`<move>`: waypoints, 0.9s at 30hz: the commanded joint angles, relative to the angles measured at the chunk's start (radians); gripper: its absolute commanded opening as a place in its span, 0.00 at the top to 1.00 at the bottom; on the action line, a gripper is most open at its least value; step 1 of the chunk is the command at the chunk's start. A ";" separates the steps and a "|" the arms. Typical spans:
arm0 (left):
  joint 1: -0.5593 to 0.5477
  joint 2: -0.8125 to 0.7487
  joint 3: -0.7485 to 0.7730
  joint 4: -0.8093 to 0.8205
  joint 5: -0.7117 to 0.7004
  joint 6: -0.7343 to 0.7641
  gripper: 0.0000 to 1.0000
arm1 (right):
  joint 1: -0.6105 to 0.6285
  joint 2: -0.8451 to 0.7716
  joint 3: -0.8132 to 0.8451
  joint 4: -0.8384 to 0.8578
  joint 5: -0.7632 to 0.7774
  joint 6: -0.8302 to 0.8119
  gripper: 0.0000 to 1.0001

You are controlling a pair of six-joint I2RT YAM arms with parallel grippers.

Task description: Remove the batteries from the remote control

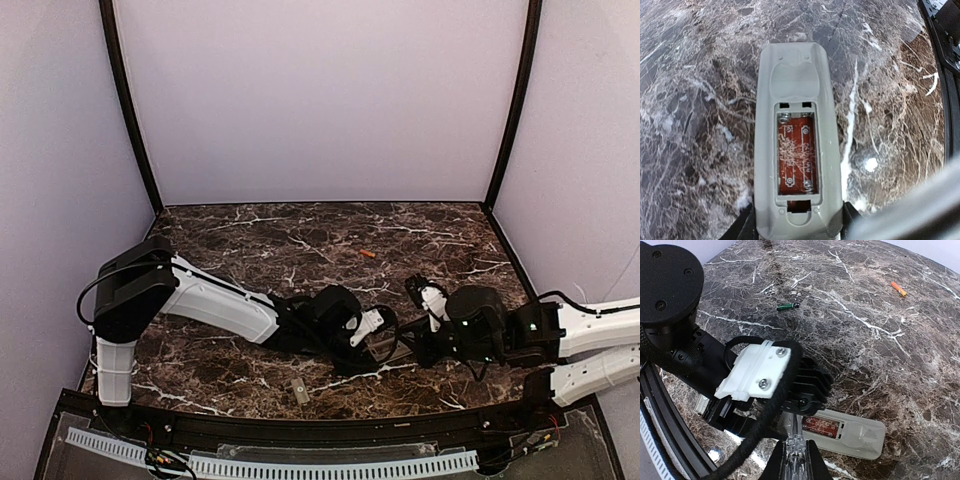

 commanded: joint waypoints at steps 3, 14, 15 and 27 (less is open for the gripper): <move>0.015 -0.110 -0.052 -0.030 0.005 -0.025 1.00 | -0.020 -0.046 0.021 -0.051 0.028 -0.020 1.00; 0.053 -0.256 -0.111 -0.057 -0.032 -0.021 1.00 | -0.119 -0.002 0.101 -0.111 0.079 0.006 1.00; 0.060 -0.275 -0.126 -0.057 -0.041 -0.021 1.00 | -0.131 0.010 0.110 -0.111 0.077 0.001 1.00; 0.139 -0.442 -0.253 -0.115 -0.216 -0.029 1.00 | -0.334 0.159 0.263 -0.063 0.019 -0.057 1.00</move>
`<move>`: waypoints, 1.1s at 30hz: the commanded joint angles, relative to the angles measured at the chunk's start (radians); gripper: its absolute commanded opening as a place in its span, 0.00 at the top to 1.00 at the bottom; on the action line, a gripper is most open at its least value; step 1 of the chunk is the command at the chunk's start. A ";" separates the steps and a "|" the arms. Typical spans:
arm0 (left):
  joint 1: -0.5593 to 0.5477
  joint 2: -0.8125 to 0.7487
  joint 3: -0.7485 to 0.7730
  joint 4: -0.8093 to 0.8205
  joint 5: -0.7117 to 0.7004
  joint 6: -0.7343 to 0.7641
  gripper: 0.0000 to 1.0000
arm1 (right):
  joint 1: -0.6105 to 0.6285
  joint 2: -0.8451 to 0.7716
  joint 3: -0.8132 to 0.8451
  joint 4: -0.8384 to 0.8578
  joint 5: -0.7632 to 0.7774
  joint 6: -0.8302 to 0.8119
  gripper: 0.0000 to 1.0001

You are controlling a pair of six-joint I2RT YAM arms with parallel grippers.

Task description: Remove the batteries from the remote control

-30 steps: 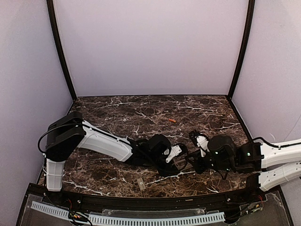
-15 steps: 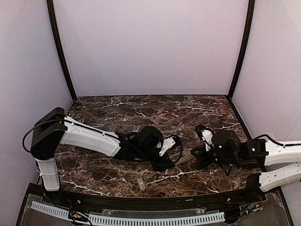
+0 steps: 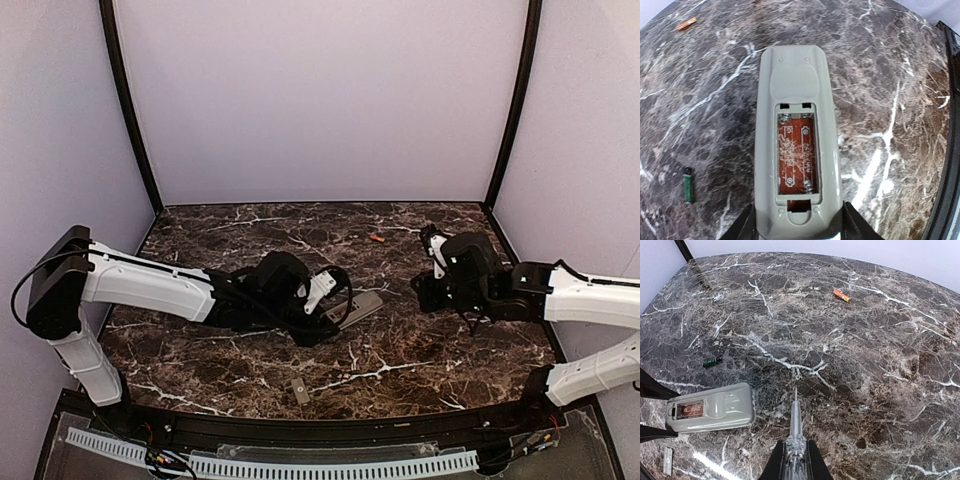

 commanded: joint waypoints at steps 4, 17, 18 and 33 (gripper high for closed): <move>0.041 -0.156 -0.077 -0.090 -0.222 -0.028 1.00 | -0.086 0.074 0.100 0.056 -0.053 -0.047 1.00; 0.146 -0.398 -0.316 -0.163 -0.488 -0.212 1.00 | -0.108 0.169 0.166 0.081 -0.108 -0.073 1.00; 0.155 -0.406 -0.337 -0.169 -0.496 -0.240 1.00 | -0.108 0.174 0.168 0.082 -0.111 -0.073 1.00; 0.253 -0.390 -0.494 -0.120 -0.541 -0.495 1.00 | -0.109 0.189 0.170 0.093 -0.141 -0.061 1.00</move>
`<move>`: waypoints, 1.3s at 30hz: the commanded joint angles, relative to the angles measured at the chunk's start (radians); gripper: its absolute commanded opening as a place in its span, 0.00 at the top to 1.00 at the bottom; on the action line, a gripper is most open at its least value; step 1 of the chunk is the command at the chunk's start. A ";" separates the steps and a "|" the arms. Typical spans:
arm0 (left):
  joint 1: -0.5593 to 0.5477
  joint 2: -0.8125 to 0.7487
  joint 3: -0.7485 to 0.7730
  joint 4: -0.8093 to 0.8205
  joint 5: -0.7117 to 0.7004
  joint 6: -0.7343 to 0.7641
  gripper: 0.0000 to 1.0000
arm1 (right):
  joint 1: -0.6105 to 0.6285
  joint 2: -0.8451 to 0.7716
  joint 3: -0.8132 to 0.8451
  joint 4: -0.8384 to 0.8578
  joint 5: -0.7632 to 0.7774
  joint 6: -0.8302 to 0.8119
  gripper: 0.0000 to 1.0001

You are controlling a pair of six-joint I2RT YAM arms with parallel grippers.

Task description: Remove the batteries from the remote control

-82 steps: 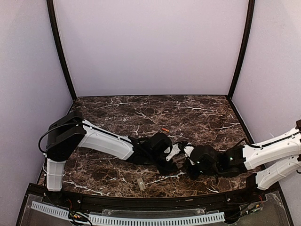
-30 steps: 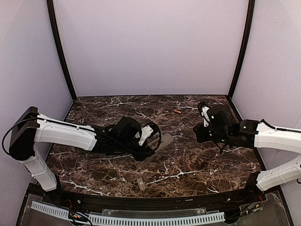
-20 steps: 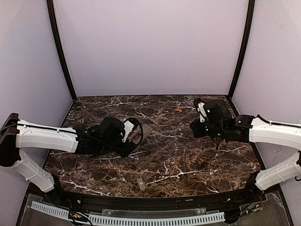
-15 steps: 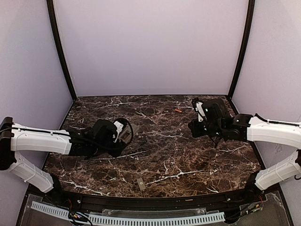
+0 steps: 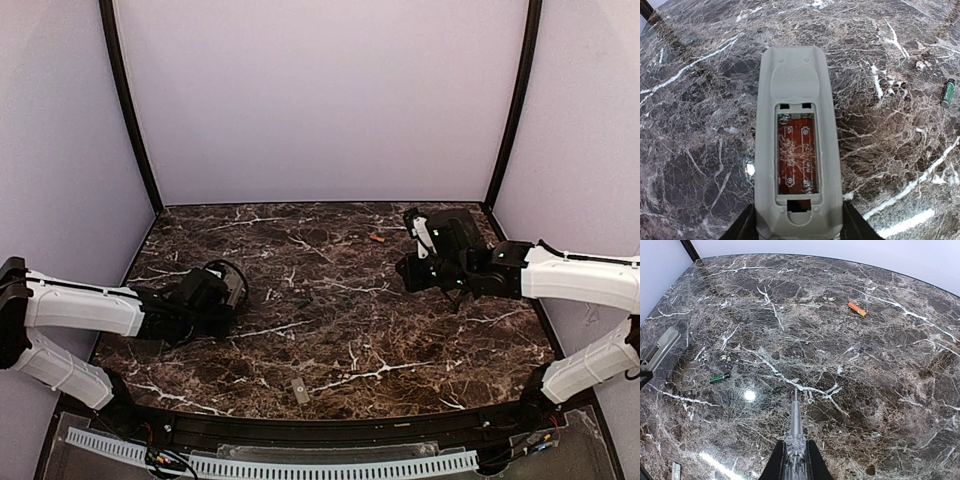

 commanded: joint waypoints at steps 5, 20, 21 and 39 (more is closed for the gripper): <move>0.004 0.061 -0.065 0.081 0.006 -0.131 1.00 | -0.007 0.003 0.012 0.039 -0.016 0.008 1.00; 0.004 0.195 0.016 0.114 -0.009 -0.184 0.99 | -0.007 0.001 -0.007 0.045 -0.018 0.015 1.00; 0.004 0.200 0.031 0.112 -0.009 -0.185 0.99 | -0.007 -0.001 -0.008 0.045 -0.020 0.016 1.00; 0.004 0.156 0.093 0.034 0.025 -0.102 0.17 | -0.006 0.003 0.007 0.070 -0.051 0.008 1.00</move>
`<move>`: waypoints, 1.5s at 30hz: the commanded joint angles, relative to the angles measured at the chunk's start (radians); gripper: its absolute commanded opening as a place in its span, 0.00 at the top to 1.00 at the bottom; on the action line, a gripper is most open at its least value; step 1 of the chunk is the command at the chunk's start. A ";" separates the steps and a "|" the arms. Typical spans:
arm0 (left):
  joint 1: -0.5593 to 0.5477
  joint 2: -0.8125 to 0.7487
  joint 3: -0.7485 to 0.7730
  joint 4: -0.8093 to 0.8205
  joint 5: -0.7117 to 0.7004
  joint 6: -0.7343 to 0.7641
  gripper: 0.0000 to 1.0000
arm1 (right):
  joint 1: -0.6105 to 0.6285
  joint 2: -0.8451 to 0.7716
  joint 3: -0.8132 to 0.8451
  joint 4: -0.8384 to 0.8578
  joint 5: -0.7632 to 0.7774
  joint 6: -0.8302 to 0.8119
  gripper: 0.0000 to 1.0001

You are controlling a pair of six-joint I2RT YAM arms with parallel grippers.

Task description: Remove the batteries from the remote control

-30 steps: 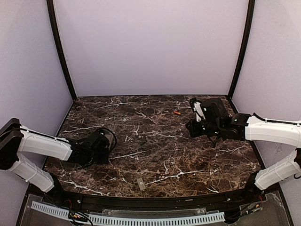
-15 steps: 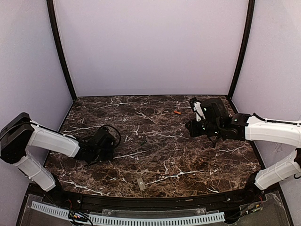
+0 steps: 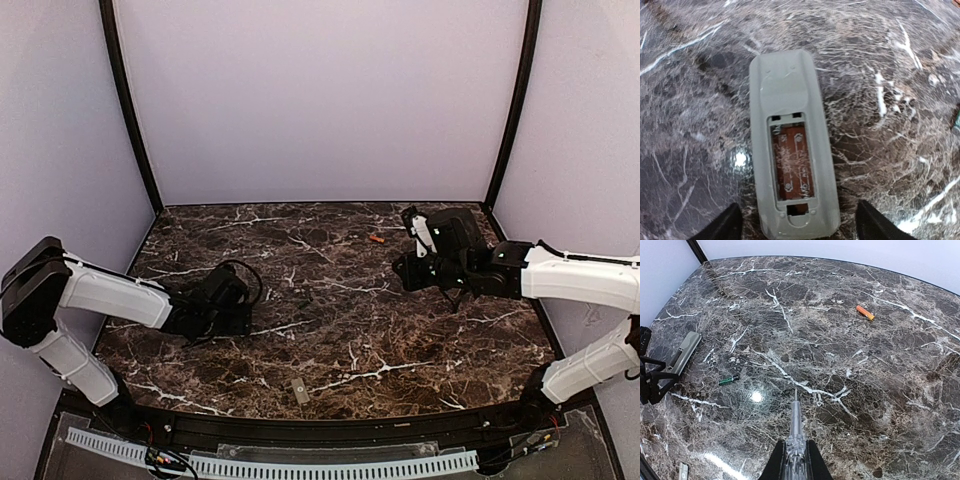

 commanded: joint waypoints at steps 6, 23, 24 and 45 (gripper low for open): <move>0.003 -0.170 0.039 -0.120 0.041 0.140 0.02 | -0.007 0.015 0.030 0.049 -0.047 -0.012 1.00; -0.055 -0.103 0.250 0.007 0.668 0.775 0.23 | -0.004 0.081 0.153 -0.028 -0.710 -0.124 1.00; -0.062 -0.095 0.270 0.008 0.683 0.801 0.25 | -0.002 0.083 0.156 -0.028 -0.735 -0.121 1.00; -0.176 0.038 0.405 0.060 0.803 0.895 0.70 | 0.080 0.182 0.225 -0.081 -0.804 -0.112 1.00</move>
